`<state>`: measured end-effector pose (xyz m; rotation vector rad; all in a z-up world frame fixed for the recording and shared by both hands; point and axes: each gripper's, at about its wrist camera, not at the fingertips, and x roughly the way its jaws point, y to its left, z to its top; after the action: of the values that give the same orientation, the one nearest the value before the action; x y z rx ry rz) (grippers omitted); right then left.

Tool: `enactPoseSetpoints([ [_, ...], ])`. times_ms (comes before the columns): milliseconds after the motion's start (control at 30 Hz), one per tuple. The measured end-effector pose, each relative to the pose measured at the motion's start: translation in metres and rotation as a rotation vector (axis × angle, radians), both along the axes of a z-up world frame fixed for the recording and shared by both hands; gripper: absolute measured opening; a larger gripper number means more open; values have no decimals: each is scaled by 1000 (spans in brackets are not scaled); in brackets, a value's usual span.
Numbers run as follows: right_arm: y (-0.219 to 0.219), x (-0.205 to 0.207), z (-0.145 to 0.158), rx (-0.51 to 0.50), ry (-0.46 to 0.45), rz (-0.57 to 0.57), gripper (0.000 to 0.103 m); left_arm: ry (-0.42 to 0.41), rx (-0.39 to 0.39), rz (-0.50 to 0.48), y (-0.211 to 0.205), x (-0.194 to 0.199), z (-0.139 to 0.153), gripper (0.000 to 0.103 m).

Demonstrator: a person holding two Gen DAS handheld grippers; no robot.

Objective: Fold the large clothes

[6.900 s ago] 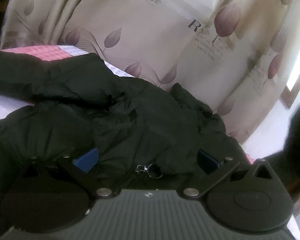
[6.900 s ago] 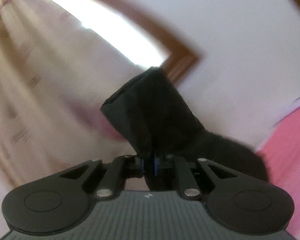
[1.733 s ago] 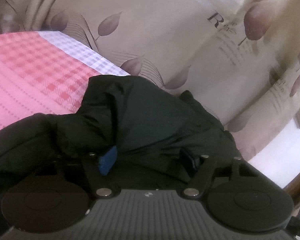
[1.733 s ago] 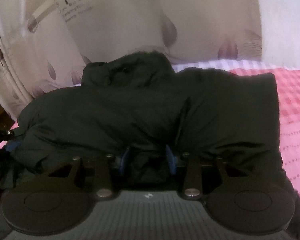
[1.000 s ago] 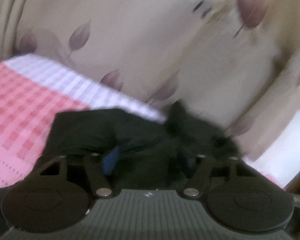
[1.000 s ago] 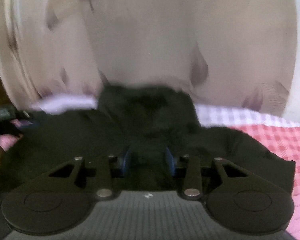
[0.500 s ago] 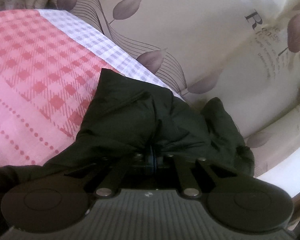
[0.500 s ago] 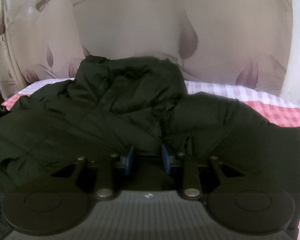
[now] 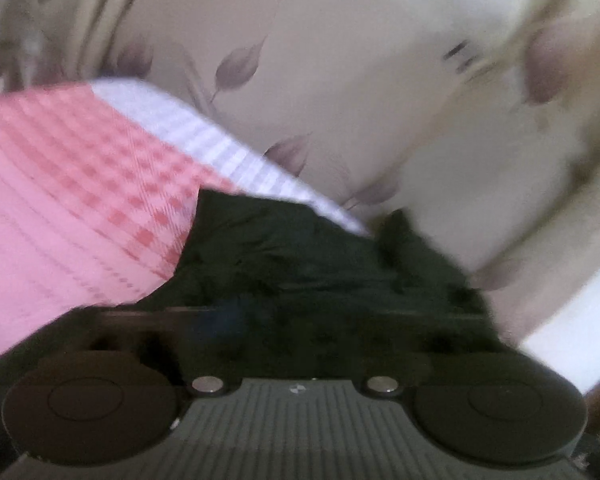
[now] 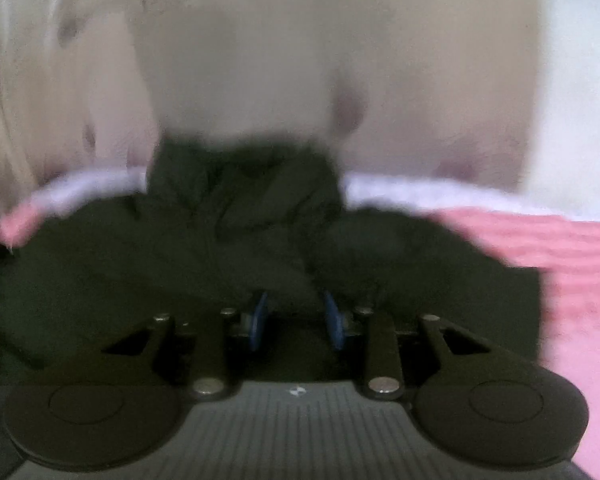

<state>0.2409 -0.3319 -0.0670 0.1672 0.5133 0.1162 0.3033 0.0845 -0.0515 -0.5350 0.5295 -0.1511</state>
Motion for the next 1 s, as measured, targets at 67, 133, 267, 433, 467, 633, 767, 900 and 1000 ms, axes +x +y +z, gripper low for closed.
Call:
enactPoseSetpoints([
  [67, -14, -67, 30, 91, -126, 65, 87, -94, 59, -30, 7, -49, 26, 103],
  [133, -26, -140, 47, 111, -192, 99, 97, -134, 126, -94, 18, -89, 43, 103],
  [267, -53, -276, 48, 80, -236, 110, 98, -125, 160, -138, 55, -166, 52, 103],
  [433, -81, -397, 6, 154, -139, -53, 99, -48, 48, -115, 107, -238, 19, 103],
  [467, -83, -410, -1, 180, -119, -75, 99, -24, 27, -110, 115, -248, 10, 103],
  [633, -81, -443, -30, 295, -87, -118, 99, 79, -130, -89, 151, -281, -31, 103],
  [767, -74, -434, -48, 393, -69, -110, 98, 94, -178, -90, 159, -290, -46, 103],
  [900, -63, -413, -61, 422, -40, -113, 94, 116, -214, -156, 153, -286, -56, 103],
  [1000, -54, -400, -70, 453, -1, -91, 59, 82, -211, -234, 147, -285, -60, 99],
])
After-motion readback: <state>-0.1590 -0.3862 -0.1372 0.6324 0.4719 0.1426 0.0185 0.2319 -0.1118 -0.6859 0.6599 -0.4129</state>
